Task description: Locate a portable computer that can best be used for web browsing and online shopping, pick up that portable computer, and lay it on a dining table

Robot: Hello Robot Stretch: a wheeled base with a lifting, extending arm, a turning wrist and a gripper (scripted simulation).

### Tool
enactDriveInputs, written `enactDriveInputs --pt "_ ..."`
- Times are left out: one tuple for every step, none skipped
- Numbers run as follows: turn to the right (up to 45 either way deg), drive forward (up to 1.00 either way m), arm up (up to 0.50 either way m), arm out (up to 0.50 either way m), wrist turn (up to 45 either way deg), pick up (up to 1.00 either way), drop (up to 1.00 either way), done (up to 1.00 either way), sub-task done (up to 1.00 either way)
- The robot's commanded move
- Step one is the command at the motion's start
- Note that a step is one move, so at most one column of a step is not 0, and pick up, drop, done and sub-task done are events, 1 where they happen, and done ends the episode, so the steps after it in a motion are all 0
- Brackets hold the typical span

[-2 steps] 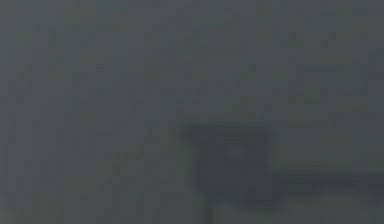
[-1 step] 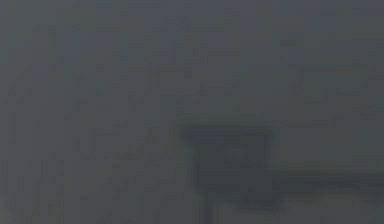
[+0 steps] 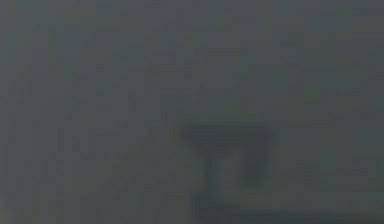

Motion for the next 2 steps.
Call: enactDriveInputs --pt "0.0 0.0 -0.32 0.0 0.0 0.0 0.0 0.0 0.0" --pt "0.0 0.0 0.0 0.0 0.0 0.0 1.0 0.0 0.0"
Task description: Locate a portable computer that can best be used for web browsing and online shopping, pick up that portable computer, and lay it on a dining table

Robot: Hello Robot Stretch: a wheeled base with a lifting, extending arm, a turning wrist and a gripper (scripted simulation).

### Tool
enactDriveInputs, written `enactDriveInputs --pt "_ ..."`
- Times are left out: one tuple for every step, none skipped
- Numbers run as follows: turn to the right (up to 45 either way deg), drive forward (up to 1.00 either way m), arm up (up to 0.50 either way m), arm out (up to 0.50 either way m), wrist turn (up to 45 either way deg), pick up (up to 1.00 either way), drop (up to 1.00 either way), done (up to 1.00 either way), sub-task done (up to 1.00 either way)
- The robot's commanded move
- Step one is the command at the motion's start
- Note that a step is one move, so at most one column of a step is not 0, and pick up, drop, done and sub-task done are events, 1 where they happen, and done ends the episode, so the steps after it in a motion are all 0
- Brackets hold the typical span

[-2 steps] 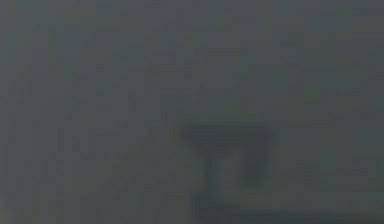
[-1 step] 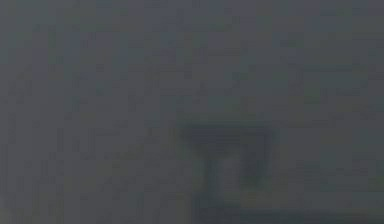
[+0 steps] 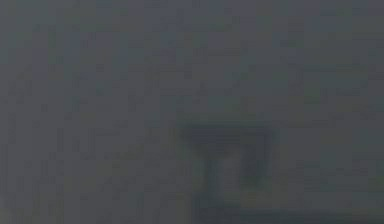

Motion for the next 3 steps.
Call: enactDriveInputs --pt "0.0 0.0 0.1 0.0 0.0 0.0 0.0 0.0 0.0" --pt "0.0 0.0 0.0 -0.08 0.0 0.0 0.0 0.0 0.0" --pt "0.0 0.0 0.0 0.0 0.0 0.0 0.0 1.0 0.0"
